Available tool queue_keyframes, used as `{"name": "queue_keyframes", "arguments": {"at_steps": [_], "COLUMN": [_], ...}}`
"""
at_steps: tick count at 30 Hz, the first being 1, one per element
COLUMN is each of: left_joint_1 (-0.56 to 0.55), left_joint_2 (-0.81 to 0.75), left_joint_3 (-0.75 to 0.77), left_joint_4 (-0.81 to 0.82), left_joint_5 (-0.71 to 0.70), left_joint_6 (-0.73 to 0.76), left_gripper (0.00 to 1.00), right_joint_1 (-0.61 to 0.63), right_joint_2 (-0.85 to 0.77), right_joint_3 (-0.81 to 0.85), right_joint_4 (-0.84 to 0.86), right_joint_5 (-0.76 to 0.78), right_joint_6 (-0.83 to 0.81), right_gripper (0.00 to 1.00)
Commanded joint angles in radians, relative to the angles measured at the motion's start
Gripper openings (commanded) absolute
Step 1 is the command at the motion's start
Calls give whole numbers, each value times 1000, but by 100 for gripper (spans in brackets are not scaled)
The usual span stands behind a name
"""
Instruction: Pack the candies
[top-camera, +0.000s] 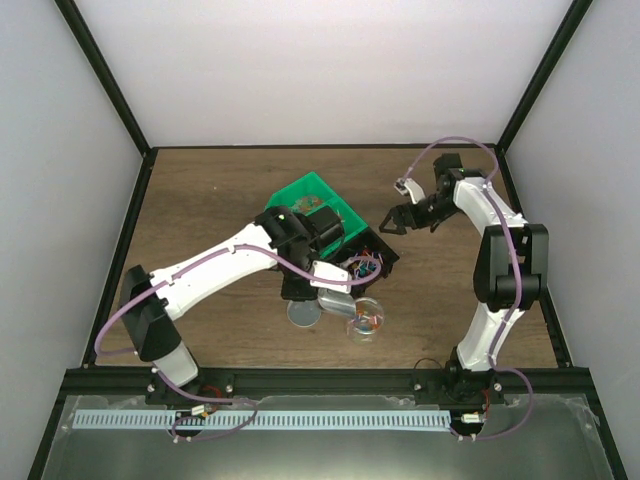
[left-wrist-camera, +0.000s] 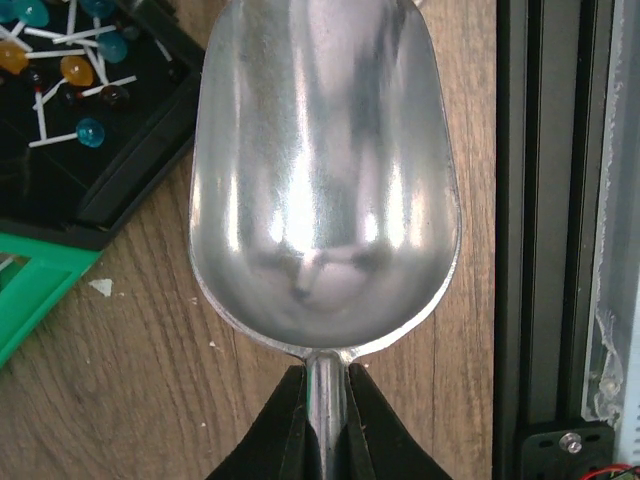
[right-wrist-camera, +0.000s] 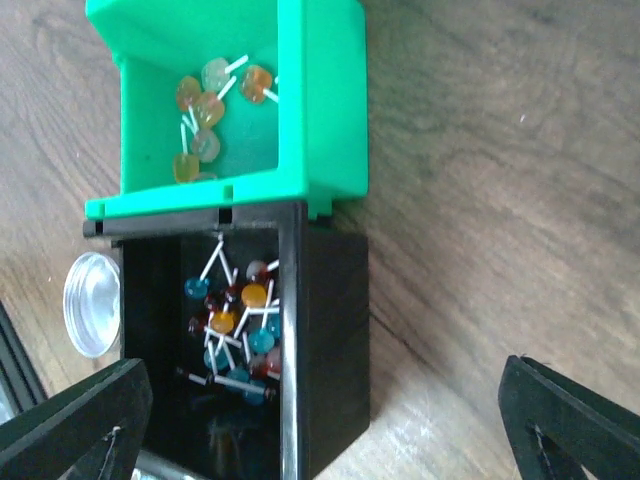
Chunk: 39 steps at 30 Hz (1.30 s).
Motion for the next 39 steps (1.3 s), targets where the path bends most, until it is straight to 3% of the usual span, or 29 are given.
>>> {"name": "queue_keyframes", "arguments": {"at_steps": [1, 10, 28, 34, 39], "left_joint_1": [47, 231, 275, 342, 345], "left_joint_2": [-42, -47, 120, 132, 133], "left_joint_3": [44, -18, -213, -169, -76], "left_joint_4": [16, 120, 476, 463, 312], "left_joint_5": [67, 104, 97, 40, -22], "left_joint_6": [-83, -188, -451, -404, -245], "left_gripper": [4, 4, 4, 4, 4], "right_joint_1": [-14, -5, 77, 111, 116], "right_joint_2": [21, 84, 116, 124, 143], "right_joint_3": [20, -35, -90, -68, -21], "right_joint_4": [-174, -244, -153, -92, -80], "right_joint_5": [-33, -144, -227, -252, -291], "right_joint_6": [-111, -136, -23, 44, 79], "right_gripper": [97, 91, 86, 83, 83]}}
